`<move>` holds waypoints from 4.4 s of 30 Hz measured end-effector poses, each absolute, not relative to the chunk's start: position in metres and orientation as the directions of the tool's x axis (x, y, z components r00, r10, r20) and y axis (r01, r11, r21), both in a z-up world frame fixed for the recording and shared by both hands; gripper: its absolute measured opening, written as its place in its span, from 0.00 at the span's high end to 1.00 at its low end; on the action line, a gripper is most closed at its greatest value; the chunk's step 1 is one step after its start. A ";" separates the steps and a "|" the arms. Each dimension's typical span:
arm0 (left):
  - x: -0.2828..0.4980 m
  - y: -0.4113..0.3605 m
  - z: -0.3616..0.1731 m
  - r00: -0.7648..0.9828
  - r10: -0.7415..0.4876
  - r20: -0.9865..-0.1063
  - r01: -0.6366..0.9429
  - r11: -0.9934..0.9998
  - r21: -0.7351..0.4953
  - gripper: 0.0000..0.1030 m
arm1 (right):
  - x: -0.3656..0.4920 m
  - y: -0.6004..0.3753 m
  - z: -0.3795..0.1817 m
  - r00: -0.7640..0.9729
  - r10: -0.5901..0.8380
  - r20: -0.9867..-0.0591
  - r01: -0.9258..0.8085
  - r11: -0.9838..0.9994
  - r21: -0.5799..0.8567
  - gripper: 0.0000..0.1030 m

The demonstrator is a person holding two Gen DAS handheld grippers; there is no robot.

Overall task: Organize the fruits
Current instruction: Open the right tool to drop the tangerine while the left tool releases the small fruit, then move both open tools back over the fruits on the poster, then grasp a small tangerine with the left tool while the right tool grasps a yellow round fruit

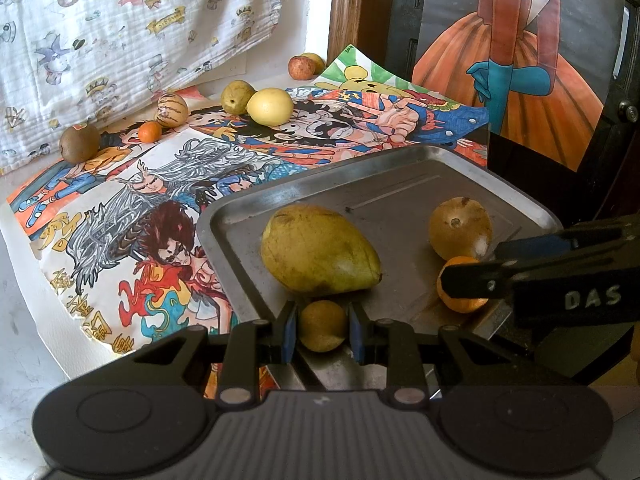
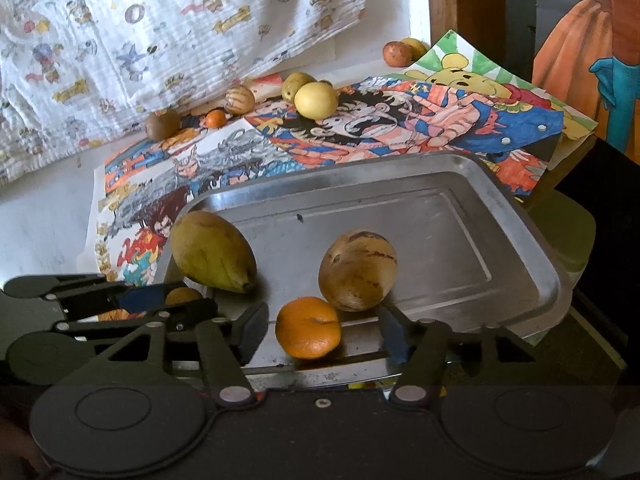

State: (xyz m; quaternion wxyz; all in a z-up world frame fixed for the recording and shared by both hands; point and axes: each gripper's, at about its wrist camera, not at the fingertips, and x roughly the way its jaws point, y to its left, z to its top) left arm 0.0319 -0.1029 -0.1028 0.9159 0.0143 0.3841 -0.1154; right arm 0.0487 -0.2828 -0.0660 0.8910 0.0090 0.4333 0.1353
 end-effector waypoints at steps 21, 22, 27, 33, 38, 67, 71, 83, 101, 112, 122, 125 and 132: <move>0.021 -0.105 -0.090 0.711 -0.194 -0.675 0.230 0.972 -0.037 0.25 | 0.043 -0.289 -0.037 0.650 0.250 -0.718 -0.207 0.967 0.150 0.10; 0.019 -0.105 -0.088 0.722 -0.190 -0.665 0.233 0.972 -0.025 0.23 | 0.042 -0.289 -0.036 0.653 0.250 -0.715 -0.206 0.967 0.150 0.10; 0.014 -0.100 -0.079 0.741 -0.194 -0.643 0.232 0.972 -0.026 0.16 | 0.041 -0.287 -0.029 0.662 0.257 -0.704 -0.211 0.965 0.154 0.08; 0.008 -0.091 -0.070 0.761 -0.201 -0.617 0.222 0.974 -0.044 0.02 | 0.036 -0.281 -0.016 0.681 0.269 -0.681 -0.224 0.962 0.156 0.05; 0.005 -0.080 -0.059 0.781 -0.193 -0.594 0.199 0.978 -0.056 0.01 | 0.033 -0.275 -0.001 0.704 0.271 -0.657 -0.234 0.961 0.146 0.02; -0.022 -0.006 0.010 0.899 -0.034 -0.436 0.010 0.998 -0.059 0.01 | -0.001 -0.234 0.064 0.776 0.334 -0.535 -0.343 0.935 0.086 0.01; -0.017 -0.002 0.010 0.898 -0.019 -0.439 -0.006 0.998 -0.056 0.01 | 0.006 -0.233 0.066 0.775 0.337 -0.534 -0.346 0.934 0.086 0.01; 0.029 0.019 -0.003 0.878 0.026 -0.477 -0.063 0.996 -0.061 0.01 | 0.050 -0.227 0.057 0.751 0.339 -0.567 -0.353 0.931 0.089 0.01; 0.156 0.036 -0.037 0.838 0.036 -0.544 -0.067 0.997 -0.037 0.01 | 0.166 -0.193 0.027 0.692 0.346 -0.634 -0.379 0.921 0.089 0.01; 0.246 0.032 -0.071 0.809 0.003 -0.588 -0.034 0.999 -0.042 0.01 | 0.251 -0.186 0.009 0.672 0.330 -0.664 -0.354 0.930 0.104 0.01; 0.288 0.034 -0.091 0.788 0.014 -0.616 -0.036 0.999 -0.023 0.01 | 0.283 -0.180 -0.005 0.653 0.329 -0.682 -0.348 0.930 0.115 0.01; 0.297 0.033 -0.095 0.783 0.022 -0.622 -0.033 0.999 -0.007 0.03 | 0.290 -0.180 -0.010 0.646 0.329 -0.689 -0.347 0.930 0.118 0.01; 0.312 0.032 -0.103 0.776 0.019 -0.631 -0.019 1.000 0.007 0.07 | 0.304 -0.180 -0.017 0.637 0.329 -0.697 -0.343 0.931 0.126 0.01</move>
